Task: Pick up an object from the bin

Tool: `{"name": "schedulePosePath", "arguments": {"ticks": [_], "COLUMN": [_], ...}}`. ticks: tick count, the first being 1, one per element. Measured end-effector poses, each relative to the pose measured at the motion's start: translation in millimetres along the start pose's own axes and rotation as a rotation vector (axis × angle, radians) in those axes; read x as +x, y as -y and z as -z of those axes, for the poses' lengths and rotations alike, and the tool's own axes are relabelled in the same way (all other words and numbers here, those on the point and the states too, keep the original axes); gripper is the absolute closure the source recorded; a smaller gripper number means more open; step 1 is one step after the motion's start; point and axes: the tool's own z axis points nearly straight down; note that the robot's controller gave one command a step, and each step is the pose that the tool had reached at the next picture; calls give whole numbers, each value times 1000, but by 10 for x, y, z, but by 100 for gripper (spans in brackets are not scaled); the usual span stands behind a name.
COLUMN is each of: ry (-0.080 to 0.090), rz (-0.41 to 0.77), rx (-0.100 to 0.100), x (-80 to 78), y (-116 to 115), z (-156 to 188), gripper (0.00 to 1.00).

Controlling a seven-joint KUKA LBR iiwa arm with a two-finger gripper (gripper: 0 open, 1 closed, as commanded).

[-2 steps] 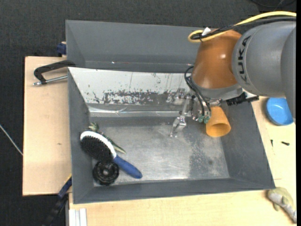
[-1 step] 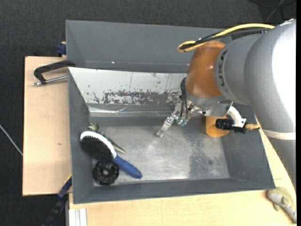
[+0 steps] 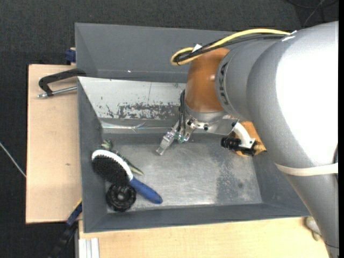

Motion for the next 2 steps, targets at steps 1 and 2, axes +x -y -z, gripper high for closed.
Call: {"name": "schedulePosePath", "arguments": {"ticks": [1,2], "ry": [-6,-17], "rz": [-66,14], "rx": [-4,15], "x": [271,-74], "y": [-287,265], "z": [1220,277], "gripper": [0,0]}}
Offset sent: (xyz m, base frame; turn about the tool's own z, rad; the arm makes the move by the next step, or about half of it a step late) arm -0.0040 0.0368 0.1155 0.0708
